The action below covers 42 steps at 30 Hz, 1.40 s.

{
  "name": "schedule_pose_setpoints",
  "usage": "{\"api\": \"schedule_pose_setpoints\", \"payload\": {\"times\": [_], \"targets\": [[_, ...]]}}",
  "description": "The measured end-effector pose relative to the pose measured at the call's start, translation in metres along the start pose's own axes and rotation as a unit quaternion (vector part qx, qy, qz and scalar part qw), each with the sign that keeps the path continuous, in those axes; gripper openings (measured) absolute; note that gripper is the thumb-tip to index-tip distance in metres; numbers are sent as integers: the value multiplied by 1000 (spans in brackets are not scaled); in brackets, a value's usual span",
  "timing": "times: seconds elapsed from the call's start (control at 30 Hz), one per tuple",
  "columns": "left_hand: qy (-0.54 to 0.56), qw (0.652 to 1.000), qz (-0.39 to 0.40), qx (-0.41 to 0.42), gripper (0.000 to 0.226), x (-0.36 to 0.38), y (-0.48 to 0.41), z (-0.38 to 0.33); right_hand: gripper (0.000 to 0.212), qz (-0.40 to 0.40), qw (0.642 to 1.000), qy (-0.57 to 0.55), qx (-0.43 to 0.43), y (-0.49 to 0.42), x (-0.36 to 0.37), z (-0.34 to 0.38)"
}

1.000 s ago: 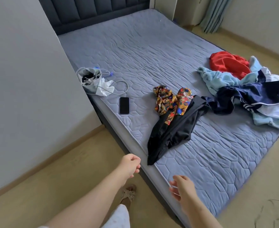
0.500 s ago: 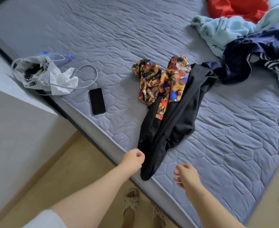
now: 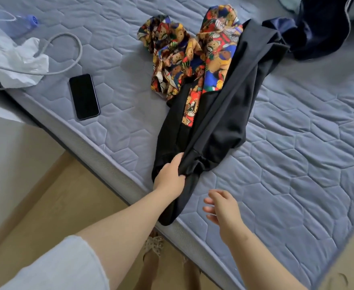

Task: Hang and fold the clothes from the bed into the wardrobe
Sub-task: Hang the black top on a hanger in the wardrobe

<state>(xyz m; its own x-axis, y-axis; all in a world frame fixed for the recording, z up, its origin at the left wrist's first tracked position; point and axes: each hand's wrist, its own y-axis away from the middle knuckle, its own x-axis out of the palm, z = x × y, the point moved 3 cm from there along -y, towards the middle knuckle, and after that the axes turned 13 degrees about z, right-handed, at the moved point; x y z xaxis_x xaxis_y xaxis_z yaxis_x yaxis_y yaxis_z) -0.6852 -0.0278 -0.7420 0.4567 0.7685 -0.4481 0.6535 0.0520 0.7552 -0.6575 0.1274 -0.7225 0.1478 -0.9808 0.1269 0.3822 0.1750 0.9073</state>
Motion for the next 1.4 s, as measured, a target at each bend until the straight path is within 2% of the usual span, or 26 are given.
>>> {"api": "schedule_pose_setpoints", "payload": {"times": [0.07, 0.13, 0.2, 0.23, 0.3, 0.33, 0.37, 0.43, 0.47, 0.5, 0.57, 0.6, 0.63, 0.7, 0.73, 0.8, 0.93, 1.0, 1.1, 1.2, 1.23, 1.3, 1.4], "targets": [[16, 999, 23, 38, 45, 4, 9, 0, 14, 15, 998, -50, -27, 2, 1, 3], [13, 994, 62, 89, 32, 12, 26, -2, 30, 36, 993, -91, -66, 6, 2, 11], [3, 983, 121, 135, 28, 21, 48, -2, 50, 48, 990, -105, -82, 8, 3, 18], [-11, 976, 156, 150, 29, 25, 57, -1, 51, 50, 991, -92, -78, 10, 2, 19], [-37, 961, 215, 167, 28, 31, 71, 4, 28, 26, 997, -47, -62, 17, -3, 15], [-23, 960, 220, 172, 27, 32, 76, 8, 18, -3, 998, -33, -50, 20, -8, 11], [18, 966, 189, 174, 22, 30, 79, 9, 16, -30, 998, -33, -35, 24, -15, 7], [121, 982, 34, 140, 18, 20, 75, 15, 16, -59, 996, -68, -4, 30, -26, 1], [166, 981, -35, 90, 28, 17, 72, 21, 17, -59, 994, -96, 13, 33, -28, -2], [210, 976, -60, 23, 44, 16, 68, 26, 17, -51, 990, -129, 31, 34, -28, -6], [300, 949, 9, -93, 82, 28, 62, 35, 17, -32, 981, -180, 64, 35, -23, -16], [328, 935, 60, -123, 90, 37, 61, 38, 20, -23, 978, -192, 77, 36, -20, -22], [345, 923, 103, -134, 90, 46, 59, 41, 22, -17, 977, -197, 85, 37, -17, -27], [351, 918, 134, -126, 63, 55, 56, 45, 21, -24, 978, -193, 79, 38, -14, -35], [366, 914, 121, -123, 48, 57, 55, 46, 20, -38, 980, -181, 71, 39, -15, -37], [444, 883, 84, -126, 30, 55, 56, 49, 17, -73, 983, -158, 54, 44, -20, -43], [549, 828, 33, -111, 19, 39, 76, 56, 14, -89, 978, -186, 25, 60, -20, -49], [571, 816, 14, -92, 12, 26, 91, 57, 17, -76, 986, -146, 26, 67, -13, -46], [560, 826, -36, -61, 14, 0, 115, 49, 20, -55, 997, -57, 14, 82, 2, -38], [520, 853, -45, 21, 12, -29, 143, 31, 38, -108, 985, 116, -70, 110, 16, -16], [482, 874, -42, 54, 12, -40, 155, 23, 49, -127, 963, 200, -124, 122, 22, -4], [385, 915, -39, 109, 12, -62, 179, 7, 67, -142, 898, 343, -236, 148, 42, 23], [255, 954, -29, 154, 4, -81, 216, -7, 80, -141, 810, 464, -329, 185, 78, 62]]}}
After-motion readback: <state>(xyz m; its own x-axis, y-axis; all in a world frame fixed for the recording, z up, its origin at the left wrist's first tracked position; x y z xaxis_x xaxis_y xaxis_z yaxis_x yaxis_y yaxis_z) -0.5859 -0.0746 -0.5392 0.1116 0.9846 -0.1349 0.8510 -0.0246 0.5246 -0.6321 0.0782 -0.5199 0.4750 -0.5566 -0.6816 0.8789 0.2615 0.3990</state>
